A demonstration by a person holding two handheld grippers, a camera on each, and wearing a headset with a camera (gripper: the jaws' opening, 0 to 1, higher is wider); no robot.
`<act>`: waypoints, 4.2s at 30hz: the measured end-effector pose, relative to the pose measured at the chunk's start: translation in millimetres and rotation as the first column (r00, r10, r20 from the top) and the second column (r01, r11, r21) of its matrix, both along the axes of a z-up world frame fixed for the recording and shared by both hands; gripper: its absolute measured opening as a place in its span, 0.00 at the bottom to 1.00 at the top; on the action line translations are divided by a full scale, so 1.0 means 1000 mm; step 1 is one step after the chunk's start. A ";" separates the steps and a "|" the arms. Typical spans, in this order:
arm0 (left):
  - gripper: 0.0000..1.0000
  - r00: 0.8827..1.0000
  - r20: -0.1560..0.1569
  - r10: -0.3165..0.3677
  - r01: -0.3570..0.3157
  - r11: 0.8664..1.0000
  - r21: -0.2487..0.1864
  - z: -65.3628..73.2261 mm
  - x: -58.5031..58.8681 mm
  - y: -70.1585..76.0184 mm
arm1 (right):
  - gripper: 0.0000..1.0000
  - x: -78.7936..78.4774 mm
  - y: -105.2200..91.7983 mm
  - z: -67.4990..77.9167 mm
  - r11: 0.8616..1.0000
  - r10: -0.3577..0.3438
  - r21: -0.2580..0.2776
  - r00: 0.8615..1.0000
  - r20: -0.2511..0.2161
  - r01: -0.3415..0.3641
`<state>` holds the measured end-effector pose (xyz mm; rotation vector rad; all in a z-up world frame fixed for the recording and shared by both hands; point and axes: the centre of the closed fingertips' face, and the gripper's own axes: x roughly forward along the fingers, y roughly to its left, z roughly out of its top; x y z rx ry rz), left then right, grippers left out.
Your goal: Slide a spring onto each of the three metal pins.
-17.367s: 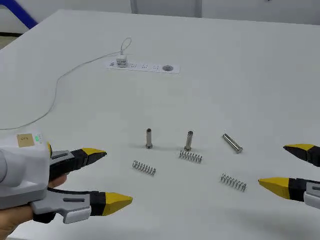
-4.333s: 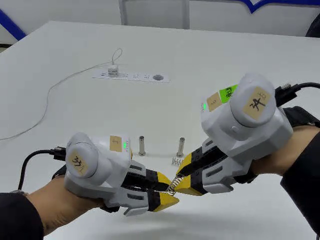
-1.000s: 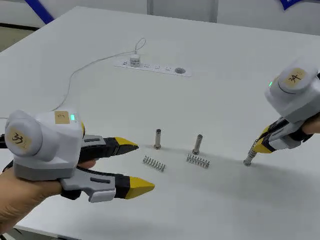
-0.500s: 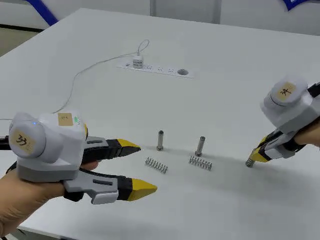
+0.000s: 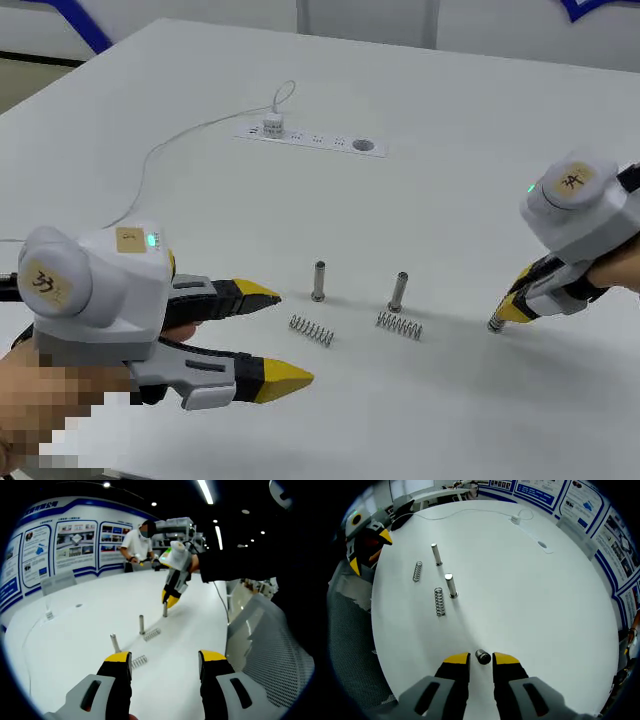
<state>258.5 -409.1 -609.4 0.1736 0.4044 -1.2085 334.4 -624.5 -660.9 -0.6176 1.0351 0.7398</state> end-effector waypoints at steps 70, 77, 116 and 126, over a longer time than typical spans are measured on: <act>0.52 0.999 -0.003 -0.037 0.037 0.998 0.046 -0.008 -0.001 -0.009 | 0.11 -0.013 0.095 -0.042 0.967 0.251 0.052 0.966 -0.055 -0.248; 0.50 0.996 0.006 -0.094 0.094 0.993 0.066 -0.010 0.000 -0.019 | 0.11 -0.027 0.098 -0.023 0.962 0.270 0.055 0.962 -0.042 -0.268; 0.14 0.955 0.087 -0.283 0.274 0.956 0.107 -0.022 -0.016 -0.045 | 0.11 -0.100 0.166 0.035 0.886 0.454 0.139 0.889 -0.061 -0.443; 0.12 0.957 0.079 -0.278 0.269 0.957 0.106 -0.024 -0.016 -0.045 | 0.11 -0.097 0.180 0.056 0.874 0.456 0.186 0.890 0.001 -0.448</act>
